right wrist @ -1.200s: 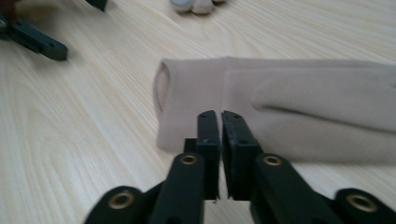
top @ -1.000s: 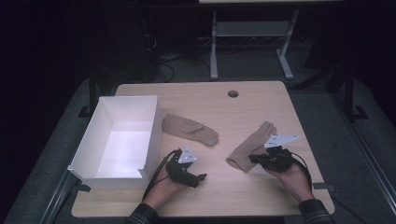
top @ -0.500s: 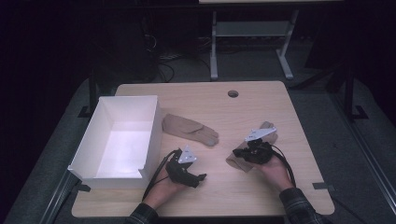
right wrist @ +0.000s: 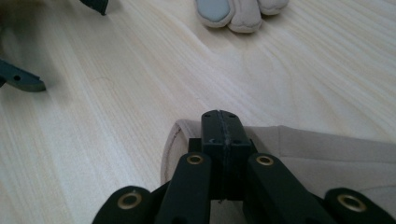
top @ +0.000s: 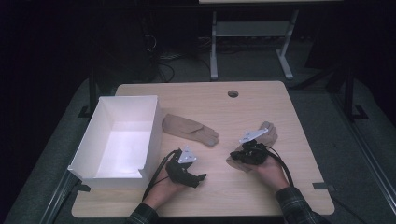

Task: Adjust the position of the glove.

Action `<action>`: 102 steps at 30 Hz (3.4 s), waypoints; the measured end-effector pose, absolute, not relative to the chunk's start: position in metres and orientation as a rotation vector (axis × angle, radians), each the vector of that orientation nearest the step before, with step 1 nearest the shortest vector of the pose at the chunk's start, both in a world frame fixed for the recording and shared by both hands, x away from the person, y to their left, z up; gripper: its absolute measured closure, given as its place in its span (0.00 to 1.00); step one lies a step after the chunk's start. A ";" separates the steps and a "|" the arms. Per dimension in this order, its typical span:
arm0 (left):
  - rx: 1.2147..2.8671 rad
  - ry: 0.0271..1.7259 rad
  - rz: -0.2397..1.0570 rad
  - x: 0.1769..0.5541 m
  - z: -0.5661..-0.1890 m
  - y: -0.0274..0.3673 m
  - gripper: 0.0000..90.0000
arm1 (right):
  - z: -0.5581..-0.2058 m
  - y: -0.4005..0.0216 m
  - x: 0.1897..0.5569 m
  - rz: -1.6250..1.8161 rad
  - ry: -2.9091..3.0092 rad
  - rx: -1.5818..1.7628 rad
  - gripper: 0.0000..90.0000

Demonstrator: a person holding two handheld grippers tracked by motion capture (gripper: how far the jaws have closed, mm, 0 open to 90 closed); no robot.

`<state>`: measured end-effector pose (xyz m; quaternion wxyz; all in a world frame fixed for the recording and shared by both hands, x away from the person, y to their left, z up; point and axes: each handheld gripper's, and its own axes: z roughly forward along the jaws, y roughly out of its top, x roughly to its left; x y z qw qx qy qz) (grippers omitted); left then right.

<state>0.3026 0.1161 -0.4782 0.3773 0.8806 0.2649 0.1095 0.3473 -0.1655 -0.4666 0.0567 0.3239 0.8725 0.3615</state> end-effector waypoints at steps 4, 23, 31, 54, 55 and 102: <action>2.250 0.679 0.278 0.302 -0.478 0.116 0.14 | -0.466 -0.167 0.344 1.088 2.657 0.985 1.00; 2.262 0.670 0.285 0.303 -0.478 0.117 0.14 | -0.464 -0.196 0.310 1.103 2.725 0.966 1.00; 2.266 0.663 0.291 0.303 -0.477 0.117 0.14 | -0.464 -0.211 0.294 1.096 2.731 0.966 1.00; 2.249 0.676 0.282 0.303 -0.478 0.116 0.14 | -0.443 -0.244 0.316 1.112 2.550 1.049 1.00; 2.259 0.670 0.285 0.303 -0.478 0.116 0.14 | -0.443 -0.246 0.319 1.111 2.537 1.065 1.00; 2.250 0.680 0.279 0.303 -0.478 0.116 0.14 | -0.461 -0.221 0.312 1.014 2.641 0.981 1.00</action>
